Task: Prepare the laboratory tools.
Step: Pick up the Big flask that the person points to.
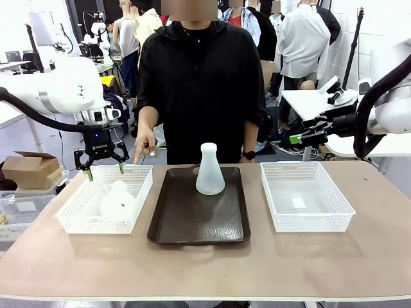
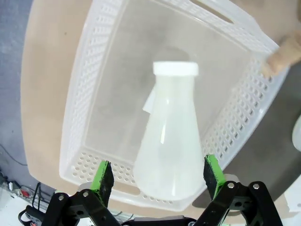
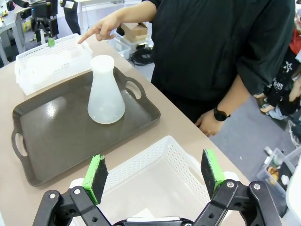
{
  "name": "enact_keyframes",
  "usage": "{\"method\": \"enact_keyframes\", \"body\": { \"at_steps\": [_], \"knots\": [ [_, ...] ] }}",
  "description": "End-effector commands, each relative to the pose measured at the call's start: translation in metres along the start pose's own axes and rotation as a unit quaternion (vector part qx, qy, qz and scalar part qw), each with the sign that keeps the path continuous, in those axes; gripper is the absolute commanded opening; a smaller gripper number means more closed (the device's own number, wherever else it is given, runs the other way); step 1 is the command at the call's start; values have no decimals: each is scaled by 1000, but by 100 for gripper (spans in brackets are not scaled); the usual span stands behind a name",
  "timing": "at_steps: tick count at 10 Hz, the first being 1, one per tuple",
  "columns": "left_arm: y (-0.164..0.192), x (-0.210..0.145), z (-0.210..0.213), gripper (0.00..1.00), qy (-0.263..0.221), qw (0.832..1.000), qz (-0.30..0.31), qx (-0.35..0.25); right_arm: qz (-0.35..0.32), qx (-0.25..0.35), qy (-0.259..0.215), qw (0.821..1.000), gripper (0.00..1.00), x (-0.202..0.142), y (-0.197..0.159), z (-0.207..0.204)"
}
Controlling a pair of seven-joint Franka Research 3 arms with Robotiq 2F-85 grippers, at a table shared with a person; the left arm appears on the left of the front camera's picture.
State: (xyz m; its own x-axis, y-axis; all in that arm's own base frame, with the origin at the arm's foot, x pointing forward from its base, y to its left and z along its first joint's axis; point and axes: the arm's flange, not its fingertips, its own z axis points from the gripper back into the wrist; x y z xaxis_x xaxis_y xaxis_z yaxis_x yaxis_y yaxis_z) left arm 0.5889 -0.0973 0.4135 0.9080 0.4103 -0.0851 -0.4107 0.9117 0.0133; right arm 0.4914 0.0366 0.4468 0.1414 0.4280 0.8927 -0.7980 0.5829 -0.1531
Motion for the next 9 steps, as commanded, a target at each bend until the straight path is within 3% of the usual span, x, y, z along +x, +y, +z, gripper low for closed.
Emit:
{"method": "enact_keyframes", "body": {
  "at_steps": [1,6,9],
  "knots": [
    [-1,4,-7,100,-32,999,11,10,-1,1,3,1000,100,0,1,0],
    [-8,6,-47,100,-103,993,-20,-61,-1,1,3,1000,100,0,1,0],
    [-12,14,-55,100,-100,994,-18,-30,-1,1,3,1000,100,0,1,0]
  ]
}}
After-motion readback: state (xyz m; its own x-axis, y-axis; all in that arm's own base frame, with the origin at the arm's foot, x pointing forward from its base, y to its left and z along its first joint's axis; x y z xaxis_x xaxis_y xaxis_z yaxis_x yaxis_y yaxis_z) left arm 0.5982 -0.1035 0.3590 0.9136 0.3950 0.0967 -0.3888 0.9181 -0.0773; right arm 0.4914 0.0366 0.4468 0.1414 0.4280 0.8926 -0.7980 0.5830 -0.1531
